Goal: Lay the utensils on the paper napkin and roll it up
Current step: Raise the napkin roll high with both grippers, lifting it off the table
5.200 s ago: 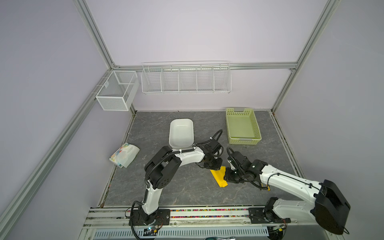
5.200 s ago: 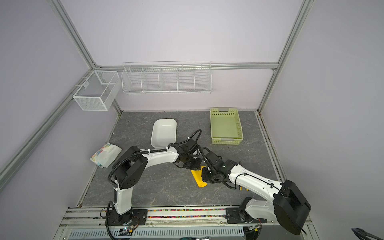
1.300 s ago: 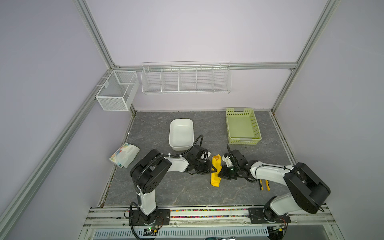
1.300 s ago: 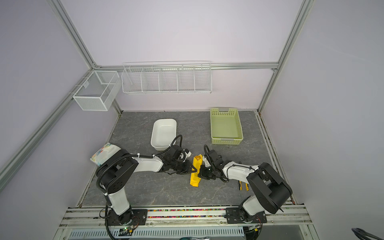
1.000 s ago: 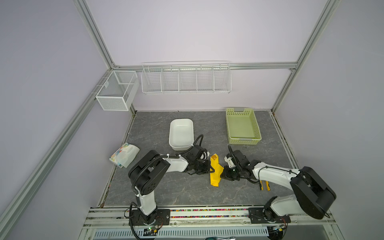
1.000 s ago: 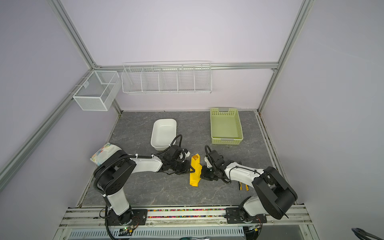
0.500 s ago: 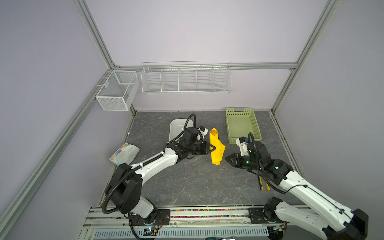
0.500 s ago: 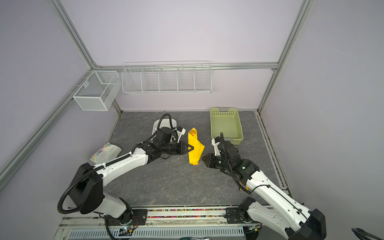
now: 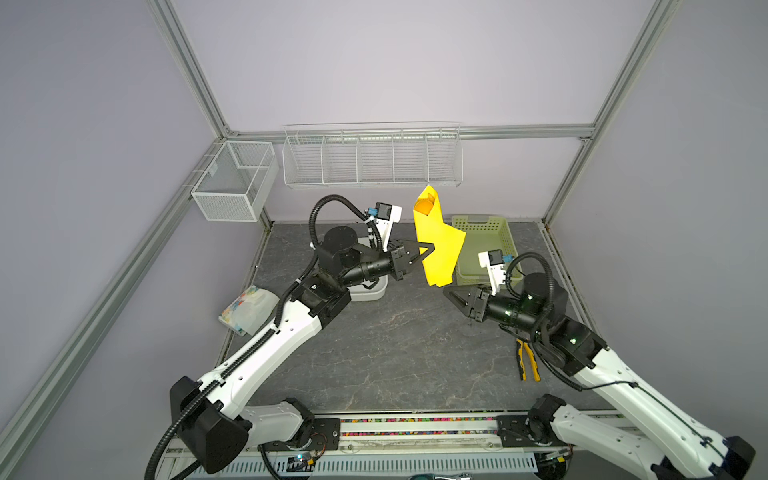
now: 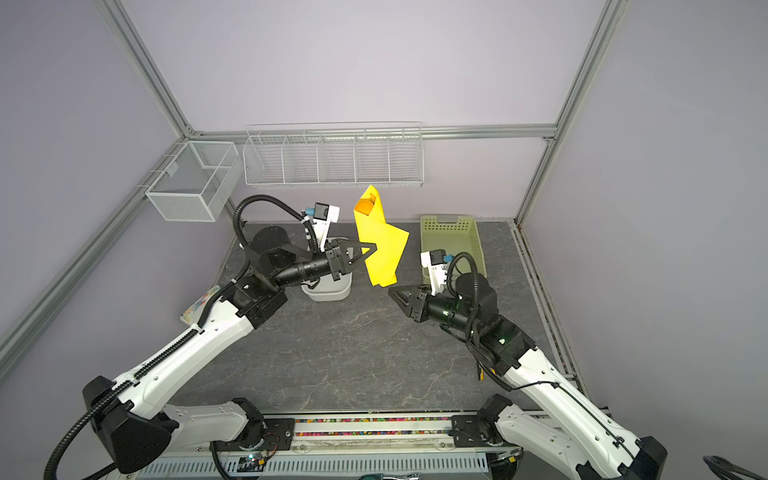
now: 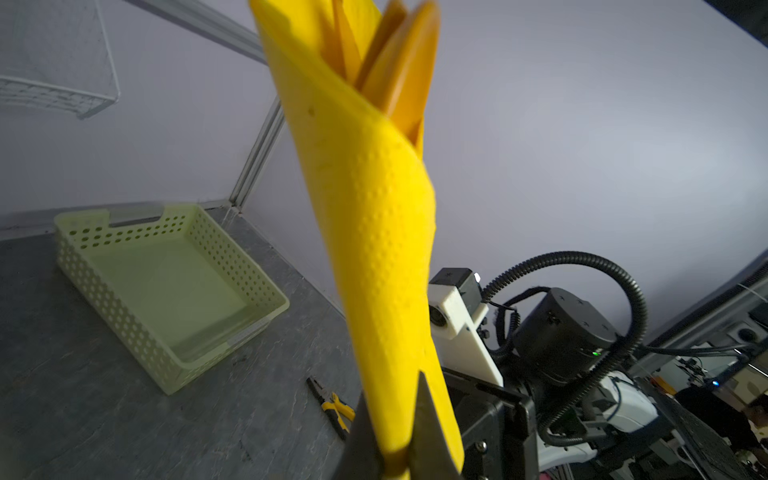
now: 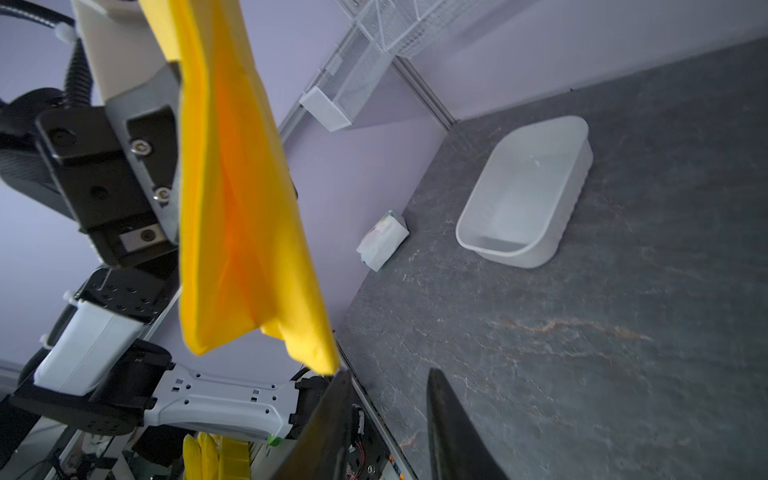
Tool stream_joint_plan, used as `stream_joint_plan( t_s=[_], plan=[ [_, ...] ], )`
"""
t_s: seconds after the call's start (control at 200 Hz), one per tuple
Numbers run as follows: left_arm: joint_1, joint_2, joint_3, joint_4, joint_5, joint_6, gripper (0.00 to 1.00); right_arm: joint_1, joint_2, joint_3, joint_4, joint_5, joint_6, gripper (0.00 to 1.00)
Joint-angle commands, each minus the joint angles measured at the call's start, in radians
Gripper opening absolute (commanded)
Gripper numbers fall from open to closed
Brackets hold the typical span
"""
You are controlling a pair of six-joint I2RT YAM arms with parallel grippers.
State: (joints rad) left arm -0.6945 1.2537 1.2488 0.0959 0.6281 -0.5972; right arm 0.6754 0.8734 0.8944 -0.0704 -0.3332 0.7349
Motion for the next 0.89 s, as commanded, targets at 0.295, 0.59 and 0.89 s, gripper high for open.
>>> stream_joint_plan(
  t_s=[0.295,0.59,0.89],
  plan=[
    [0.001,-0.064,0.078,0.107,0.133,-0.088,0.0,0.054,0.048,0.164,0.244,-0.24,-0.081,0.43],
    [0.001,-0.091,0.1,0.116,0.129,-0.106,0.0,0.068,0.016,0.143,0.22,-0.275,-0.136,0.46],
    [0.001,-0.085,0.129,0.096,0.14,-0.097,0.0,0.068,-0.063,0.144,0.135,-0.214,-0.241,0.51]
  ],
)
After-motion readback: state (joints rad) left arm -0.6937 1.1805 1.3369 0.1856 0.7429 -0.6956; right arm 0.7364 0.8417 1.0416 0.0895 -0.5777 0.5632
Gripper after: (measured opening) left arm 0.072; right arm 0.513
